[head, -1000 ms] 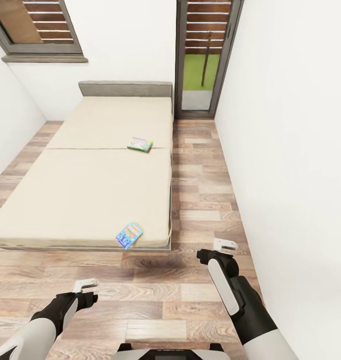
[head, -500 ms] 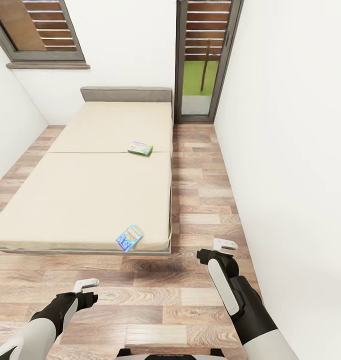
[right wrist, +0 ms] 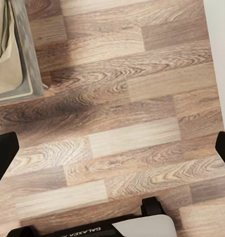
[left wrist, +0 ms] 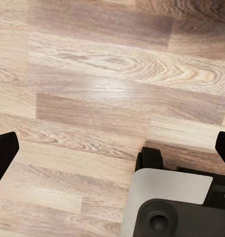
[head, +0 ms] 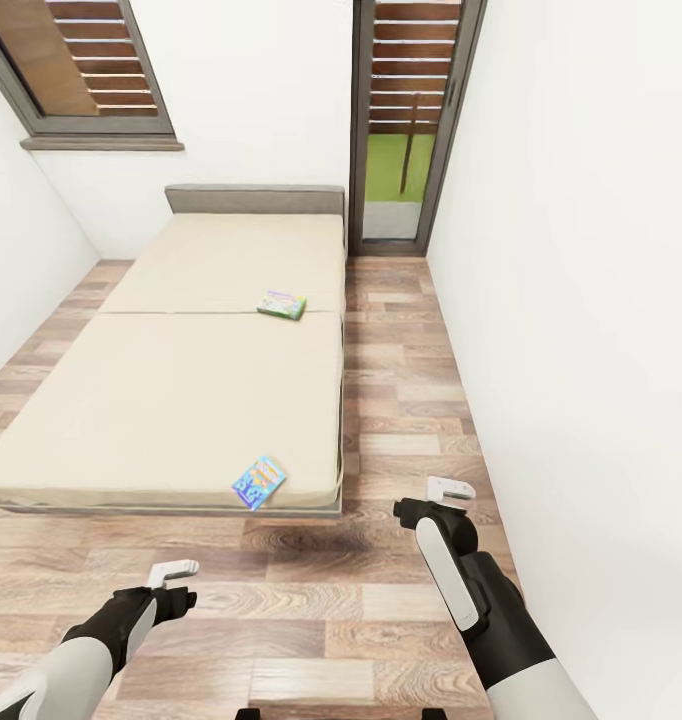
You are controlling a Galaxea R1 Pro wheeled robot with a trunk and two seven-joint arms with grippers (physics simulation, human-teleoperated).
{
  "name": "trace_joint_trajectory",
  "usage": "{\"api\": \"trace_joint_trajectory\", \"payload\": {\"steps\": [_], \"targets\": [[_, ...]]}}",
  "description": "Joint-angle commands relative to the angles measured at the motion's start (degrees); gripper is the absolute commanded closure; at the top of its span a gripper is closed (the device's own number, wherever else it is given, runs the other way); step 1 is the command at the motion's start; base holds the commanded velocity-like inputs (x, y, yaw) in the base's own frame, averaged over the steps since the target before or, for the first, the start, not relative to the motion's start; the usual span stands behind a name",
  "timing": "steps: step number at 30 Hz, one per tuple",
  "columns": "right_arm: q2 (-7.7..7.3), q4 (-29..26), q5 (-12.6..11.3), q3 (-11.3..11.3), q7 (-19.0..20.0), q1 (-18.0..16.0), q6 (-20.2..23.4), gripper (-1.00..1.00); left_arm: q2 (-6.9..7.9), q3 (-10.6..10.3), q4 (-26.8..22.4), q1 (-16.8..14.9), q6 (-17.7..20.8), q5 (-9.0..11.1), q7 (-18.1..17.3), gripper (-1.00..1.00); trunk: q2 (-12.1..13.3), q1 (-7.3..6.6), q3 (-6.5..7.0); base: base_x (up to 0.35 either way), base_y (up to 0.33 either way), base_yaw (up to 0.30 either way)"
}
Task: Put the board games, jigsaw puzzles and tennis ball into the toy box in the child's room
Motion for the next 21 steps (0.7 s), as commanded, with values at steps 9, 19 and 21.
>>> {"api": "trace_joint_trajectory", "payload": {"steps": [9,19,21], "targets": [[0.03,-0.1,-0.6,0.1,-0.6,0.0,0.1,-1.0,-0.03,0.5,-0.1,0.0,0.3,-0.6,-0.4,-1.0,-0.1,0.03,0.77,-0.018,0.0,0.0],[-0.02,-0.1,-0.6,0.1,-0.6,0.0,0.1,-1.0,-0.03,0.5,-0.1,0.0,0.2,-0.6,-0.5,-1.0,-0.1,0.03,1.71,-0.032,0.0,0.0],[-0.01,-0.1,-0.6,0.1,-0.6,0.0,0.1,-1.0,-0.03,0.5,-0.1,0.0,0.2,-0.6,-0.5,-1.0,-0.1,0.03,1.9,-0.006,0.0,0.0]]}}
